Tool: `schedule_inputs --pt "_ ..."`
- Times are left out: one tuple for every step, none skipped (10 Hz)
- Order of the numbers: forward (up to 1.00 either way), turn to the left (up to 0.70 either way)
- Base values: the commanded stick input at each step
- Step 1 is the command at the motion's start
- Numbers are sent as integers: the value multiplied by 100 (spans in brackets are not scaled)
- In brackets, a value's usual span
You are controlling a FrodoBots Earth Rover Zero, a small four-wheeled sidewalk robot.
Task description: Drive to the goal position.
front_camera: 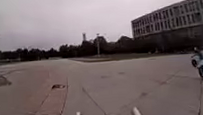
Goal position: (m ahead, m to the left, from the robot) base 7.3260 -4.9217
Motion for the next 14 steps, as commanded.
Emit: schedule_inputs --pt "100 -31" --pt "100 -31" --pt "100 -31" --pt "100 -31" --pt "100 -31" --pt "100 -31" --pt "100 -31" --pt "100 -31" --pt "100 -31" --pt "100 -31" --pt "100 -31" --pt "100 -31" --pt "100 -31" --pt "100 -31"
